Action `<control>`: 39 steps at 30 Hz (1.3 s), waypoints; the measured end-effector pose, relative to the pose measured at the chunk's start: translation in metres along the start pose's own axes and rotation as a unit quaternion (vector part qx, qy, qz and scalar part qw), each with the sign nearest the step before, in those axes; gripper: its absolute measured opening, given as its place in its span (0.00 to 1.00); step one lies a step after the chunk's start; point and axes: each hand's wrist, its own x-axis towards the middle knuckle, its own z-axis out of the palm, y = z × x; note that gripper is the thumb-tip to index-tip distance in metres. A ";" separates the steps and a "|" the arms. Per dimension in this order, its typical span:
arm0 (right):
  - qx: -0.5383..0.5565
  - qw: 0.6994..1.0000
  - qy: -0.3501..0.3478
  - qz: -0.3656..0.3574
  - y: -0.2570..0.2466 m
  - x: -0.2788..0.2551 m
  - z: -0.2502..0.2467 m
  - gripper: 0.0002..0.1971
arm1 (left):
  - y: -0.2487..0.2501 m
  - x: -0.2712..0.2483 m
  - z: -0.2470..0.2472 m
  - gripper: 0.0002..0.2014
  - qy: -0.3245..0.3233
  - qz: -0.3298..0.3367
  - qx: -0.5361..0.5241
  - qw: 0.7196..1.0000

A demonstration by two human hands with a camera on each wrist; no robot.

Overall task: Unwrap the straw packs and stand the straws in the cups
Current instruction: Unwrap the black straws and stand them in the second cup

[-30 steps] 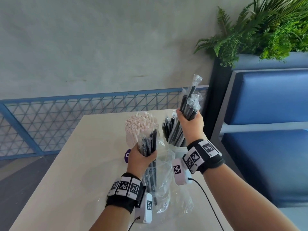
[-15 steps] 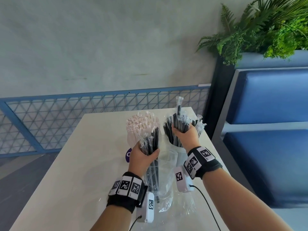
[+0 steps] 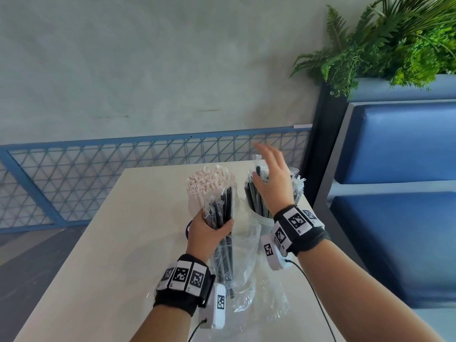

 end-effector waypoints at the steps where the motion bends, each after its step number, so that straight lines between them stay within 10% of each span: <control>1: -0.033 0.998 -0.044 -0.009 0.005 0.001 0.003 0.24 | 0.000 0.000 0.001 0.16 -0.001 0.002 0.000 1.000; 6: -0.135 0.974 -0.182 0.030 0.034 -0.026 0.012 0.18 | -0.001 0.000 0.001 0.16 0.007 0.000 0.004 1.000; 11: 0.019 0.999 0.030 0.009 -0.001 -0.041 -0.002 0.09 | -0.005 -0.002 -0.002 0.18 0.012 -0.009 -0.020 1.000; 17: 0.085 0.965 -0.213 0.130 -0.016 -0.083 0.005 0.13 | -0.004 -0.003 0.002 0.19 0.003 0.014 -0.072 0.997; 28: 0.007 0.947 -0.292 0.133 -0.020 -0.100 0.014 0.19 | -0.011 -0.013 0.009 0.23 -0.009 0.083 -0.047 0.995; 39: 0.065 0.935 -0.290 0.192 -0.038 -0.114 0.019 0.22 | 0.005 -0.026 0.003 0.34 -0.112 -0.038 -0.190 0.975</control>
